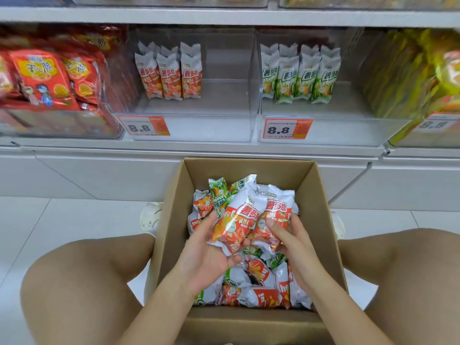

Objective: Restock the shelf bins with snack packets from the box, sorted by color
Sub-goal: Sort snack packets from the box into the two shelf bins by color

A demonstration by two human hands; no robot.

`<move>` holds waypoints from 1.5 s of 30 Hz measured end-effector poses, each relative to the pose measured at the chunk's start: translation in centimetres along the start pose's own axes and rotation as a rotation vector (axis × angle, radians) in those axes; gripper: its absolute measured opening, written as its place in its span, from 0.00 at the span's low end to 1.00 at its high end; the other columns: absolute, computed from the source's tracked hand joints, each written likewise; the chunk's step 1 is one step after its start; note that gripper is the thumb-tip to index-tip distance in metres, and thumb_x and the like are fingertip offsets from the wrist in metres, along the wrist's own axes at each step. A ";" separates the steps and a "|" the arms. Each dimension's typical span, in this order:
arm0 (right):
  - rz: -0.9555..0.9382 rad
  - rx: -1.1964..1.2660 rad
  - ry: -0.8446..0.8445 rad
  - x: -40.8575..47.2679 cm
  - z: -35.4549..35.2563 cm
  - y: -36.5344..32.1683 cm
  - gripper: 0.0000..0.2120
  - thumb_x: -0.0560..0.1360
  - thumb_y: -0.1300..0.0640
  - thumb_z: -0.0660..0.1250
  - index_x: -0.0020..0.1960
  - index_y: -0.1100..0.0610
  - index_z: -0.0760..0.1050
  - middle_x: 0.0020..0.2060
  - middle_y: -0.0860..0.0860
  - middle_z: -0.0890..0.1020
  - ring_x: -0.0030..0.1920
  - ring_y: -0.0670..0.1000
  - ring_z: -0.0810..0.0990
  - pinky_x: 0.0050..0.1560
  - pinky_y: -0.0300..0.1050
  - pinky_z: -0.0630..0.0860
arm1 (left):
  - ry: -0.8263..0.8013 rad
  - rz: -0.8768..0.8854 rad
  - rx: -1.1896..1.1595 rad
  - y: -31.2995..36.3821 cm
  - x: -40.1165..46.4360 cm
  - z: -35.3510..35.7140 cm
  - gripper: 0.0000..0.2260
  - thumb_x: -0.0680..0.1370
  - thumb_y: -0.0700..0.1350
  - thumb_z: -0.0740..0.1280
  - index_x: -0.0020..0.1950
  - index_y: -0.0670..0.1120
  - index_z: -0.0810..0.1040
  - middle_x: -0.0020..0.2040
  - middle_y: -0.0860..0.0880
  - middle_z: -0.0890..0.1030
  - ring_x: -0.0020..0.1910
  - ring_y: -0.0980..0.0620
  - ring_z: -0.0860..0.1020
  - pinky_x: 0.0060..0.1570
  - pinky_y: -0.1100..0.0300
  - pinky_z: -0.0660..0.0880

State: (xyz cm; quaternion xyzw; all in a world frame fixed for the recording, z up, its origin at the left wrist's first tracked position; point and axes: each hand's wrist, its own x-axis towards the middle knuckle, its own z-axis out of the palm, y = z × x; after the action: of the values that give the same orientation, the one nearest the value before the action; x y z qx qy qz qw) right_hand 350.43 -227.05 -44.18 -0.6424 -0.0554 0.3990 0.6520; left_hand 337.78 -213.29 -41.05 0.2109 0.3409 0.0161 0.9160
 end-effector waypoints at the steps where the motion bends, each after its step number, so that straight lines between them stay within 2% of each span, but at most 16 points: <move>1: -0.008 -0.007 -0.021 -0.2 0.1 -0.1 0.29 0.67 0.46 0.75 0.66 0.47 0.71 0.58 0.47 0.82 0.59 0.49 0.80 0.63 0.56 0.74 | -0.012 0.009 0.013 0.0 -0.2 0.3 0.19 0.66 0.52 0.76 0.51 0.41 0.85 0.50 0.40 0.82 0.41 0.45 0.81 0.32 0.57 0.78; 3: -0.015 0.005 -0.047 -0.6 0.3 -0.5 0.28 0.68 0.47 0.74 0.66 0.46 0.71 0.58 0.46 0.82 0.58 0.49 0.81 0.63 0.55 0.74 | -0.026 0.027 0.021 0.1 -0.4 0.5 0.23 0.58 0.44 0.83 0.49 0.39 0.85 0.51 0.39 0.81 0.43 0.44 0.81 0.36 0.55 0.79; 5: -0.022 0.018 -0.054 -0.8 0.3 -0.9 0.25 0.69 0.49 0.72 0.65 0.46 0.72 0.57 0.46 0.82 0.57 0.49 0.81 0.62 0.54 0.75 | -0.004 0.062 0.021 0.2 -0.6 0.9 0.19 0.63 0.40 0.79 0.52 0.37 0.83 0.53 0.39 0.81 0.46 0.43 0.81 0.45 0.53 0.79; 10: -0.068 -0.027 -0.024 -0.9 0.8 -1.6 0.29 0.66 0.48 0.77 0.64 0.46 0.71 0.58 0.47 0.81 0.58 0.49 0.80 0.63 0.55 0.74 | 0.029 0.178 0.187 0.2 -1.1 1.8 0.17 0.75 0.50 0.65 0.61 0.44 0.78 0.58 0.42 0.82 0.51 0.45 0.82 0.54 0.50 0.75; 12: -0.111 -0.063 -0.023 -0.9 1.2 -1.7 0.31 0.69 0.51 0.75 0.68 0.45 0.67 0.60 0.47 0.79 0.59 0.47 0.79 0.59 0.49 0.77 | 0.040 0.237 0.239 0.1 -1.3 2.0 0.17 0.76 0.51 0.64 0.61 0.46 0.79 0.60 0.43 0.81 0.59 0.46 0.80 0.62 0.49 0.71; 15: -0.166 -0.103 -0.087 -1.2 2.1 -2.2 0.28 0.75 0.58 0.68 0.71 0.44 0.63 0.60 0.45 0.78 0.55 0.39 0.79 0.49 0.34 0.78 | 0.109 0.300 0.329 -0.2 -1.1 2.4 0.14 0.75 0.51 0.64 0.54 0.48 0.84 0.56 0.44 0.83 0.58 0.48 0.80 0.64 0.51 0.70; 19: -0.144 -0.109 -0.105 -1.5 3.6 -2.7 0.33 0.71 0.41 0.65 0.73 0.38 0.58 0.63 0.39 0.76 0.59 0.37 0.77 0.58 0.36 0.75 | 0.159 0.342 0.333 0.1 -0.9 3.0 0.16 0.78 0.50 0.60 0.62 0.44 0.78 0.57 0.45 0.83 0.58 0.48 0.80 0.63 0.50 0.72; 23: -0.183 -0.108 -0.142 -1.4 5.5 -4.0 0.32 0.69 0.38 0.63 0.70 0.36 0.56 0.60 0.36 0.75 0.54 0.31 0.77 0.48 0.26 0.74 | 0.136 0.408 0.421 0.9 -0.7 3.5 0.18 0.79 0.53 0.60 0.65 0.48 0.76 0.59 0.46 0.82 0.60 0.49 0.79 0.65 0.47 0.71; 25: -0.222 -0.140 -0.157 -1.0 6.5 -4.8 0.34 0.70 0.39 0.67 0.71 0.37 0.55 0.61 0.37 0.75 0.57 0.34 0.77 0.52 0.29 0.74 | 0.120 0.482 0.525 1.5 -0.6 3.8 0.19 0.79 0.55 0.60 0.67 0.50 0.74 0.60 0.49 0.81 0.60 0.52 0.79 0.62 0.54 0.74; 29: -0.209 -0.182 -0.214 0.9 8.7 -7.4 0.34 0.66 0.42 0.76 0.68 0.44 0.66 0.57 0.43 0.81 0.55 0.39 0.81 0.54 0.35 0.77 | 0.175 0.666 0.705 3.8 -0.4 4.2 0.15 0.83 0.48 0.53 0.67 0.53 0.72 0.56 0.53 0.82 0.53 0.60 0.80 0.46 0.68 0.76; 32: -0.200 -0.204 -0.255 2.9 10.3 -10.2 0.34 0.60 0.42 0.76 0.64 0.50 0.72 0.53 0.46 0.84 0.53 0.45 0.83 0.55 0.40 0.77 | 0.200 0.807 0.725 6.2 -0.6 4.8 0.14 0.84 0.48 0.53 0.66 0.54 0.74 0.54 0.56 0.83 0.53 0.60 0.81 0.52 0.61 0.76; 34: -0.197 -0.196 -0.291 4.5 11.5 -12.0 0.31 0.62 0.45 0.74 0.62 0.52 0.73 0.52 0.48 0.84 0.52 0.47 0.83 0.56 0.44 0.78 | 0.156 0.861 0.752 7.8 -0.5 5.3 0.16 0.82 0.55 0.54 0.69 0.57 0.71 0.57 0.60 0.81 0.57 0.61 0.79 0.59 0.56 0.73; 38: -0.166 -0.074 -0.330 8.5 13.3 -15.1 0.28 0.65 0.51 0.73 0.62 0.59 0.73 0.45 0.51 0.85 0.42 0.49 0.84 0.42 0.43 0.79 | 0.092 0.852 0.776 11.9 1.8 5.6 0.19 0.79 0.60 0.55 0.70 0.62 0.68 0.63 0.60 0.78 0.64 0.59 0.75 0.67 0.52 0.68; 41: -0.184 -0.041 -0.299 11.9 14.2 -17.4 0.24 0.66 0.53 0.71 0.60 0.59 0.73 0.39 0.50 0.84 0.36 0.48 0.83 0.35 0.41 0.79 | 0.148 0.867 1.062 16.0 3.6 5.1 0.26 0.78 0.66 0.53 0.75 0.62 0.59 0.74 0.59 0.65 0.74 0.58 0.61 0.74 0.51 0.58; 43: -0.214 -0.058 -0.243 14.8 14.6 -18.9 0.24 0.68 0.54 0.72 0.61 0.59 0.72 0.38 0.50 0.83 0.35 0.47 0.83 0.33 0.41 0.78 | 0.375 0.982 1.499 18.9 4.9 3.5 0.33 0.76 0.68 0.46 0.78 0.56 0.52 0.78 0.56 0.56 0.77 0.57 0.50 0.76 0.54 0.46; 45: -0.203 -0.121 -0.186 18.0 15.3 -20.0 0.31 0.64 0.50 0.73 0.64 0.61 0.71 0.41 0.53 0.82 0.34 0.50 0.83 0.30 0.41 0.76 | 0.592 1.032 1.789 21.3 6.3 1.4 0.36 0.75 0.68 0.39 0.79 0.50 0.51 0.79 0.50 0.54 0.78 0.51 0.47 0.75 0.53 0.41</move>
State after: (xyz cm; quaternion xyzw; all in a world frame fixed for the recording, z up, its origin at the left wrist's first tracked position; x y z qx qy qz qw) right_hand 362.68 -201.41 -31.88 -0.6321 -0.2040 0.3847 0.6410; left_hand 345.93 -193.29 -35.54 0.9112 0.3072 0.1959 0.1924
